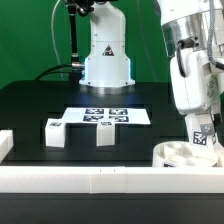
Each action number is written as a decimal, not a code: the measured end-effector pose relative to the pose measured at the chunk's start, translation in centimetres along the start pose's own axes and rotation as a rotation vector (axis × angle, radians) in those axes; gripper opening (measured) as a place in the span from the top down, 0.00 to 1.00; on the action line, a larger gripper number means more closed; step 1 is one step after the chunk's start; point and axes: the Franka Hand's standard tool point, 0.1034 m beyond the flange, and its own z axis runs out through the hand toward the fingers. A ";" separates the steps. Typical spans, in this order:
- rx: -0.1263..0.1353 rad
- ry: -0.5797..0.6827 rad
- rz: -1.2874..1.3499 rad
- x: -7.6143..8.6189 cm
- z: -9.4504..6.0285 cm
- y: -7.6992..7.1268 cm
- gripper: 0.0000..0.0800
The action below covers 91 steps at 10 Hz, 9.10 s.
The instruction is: Assemble stool
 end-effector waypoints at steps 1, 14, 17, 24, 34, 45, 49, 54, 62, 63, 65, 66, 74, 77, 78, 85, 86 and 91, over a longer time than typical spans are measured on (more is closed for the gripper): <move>0.006 -0.006 -0.026 -0.2 -0.6 -0.2 0.22; -0.040 -0.037 -0.911 -2.2 -2.8 -0.9 0.19; -0.139 -0.035 -1.344 -2.0 -3.4 -1.4 0.19; -0.207 0.026 -2.070 -2.1 -3.3 -1.5 0.19; -0.280 0.050 -2.729 -1.4 -1.6 -0.9 0.19; -0.288 0.050 -2.736 0.0 -0.4 -1.0 0.57; -0.286 0.052 -2.722 0.1 -0.4 -1.1 0.57; -0.238 0.091 -2.204 -0.1 -0.5 -1.1 0.57; -0.167 0.119 -1.555 0.2 -0.3 -0.9 0.57; -0.158 0.121 -1.434 0.3 -0.3 -0.9 0.57; -0.143 0.119 -1.234 0.4 -0.3 -0.9 0.57; -0.135 0.122 -1.128 0.4 -0.3 -0.9 0.57; -0.035 0.080 -0.531 0.7 -0.3 -0.8 0.57; 0.004 0.032 -0.174 0.4 -0.2 -0.7 0.57; 0.008 0.023 -0.116 0.2 -0.2 -0.7 0.57; 0.007 -0.001 0.086 0.2 -0.1 -0.7 0.28; 0.007 -0.001 0.081 0.2 -0.1 -0.7 0.21; 0.016 -0.025 -0.271 -0.1 -4.0 -2.1 0.19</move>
Offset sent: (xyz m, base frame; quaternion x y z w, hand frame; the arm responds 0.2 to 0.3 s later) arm -0.0045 0.0073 0.0369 0.0225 -0.0397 -0.0399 0.9982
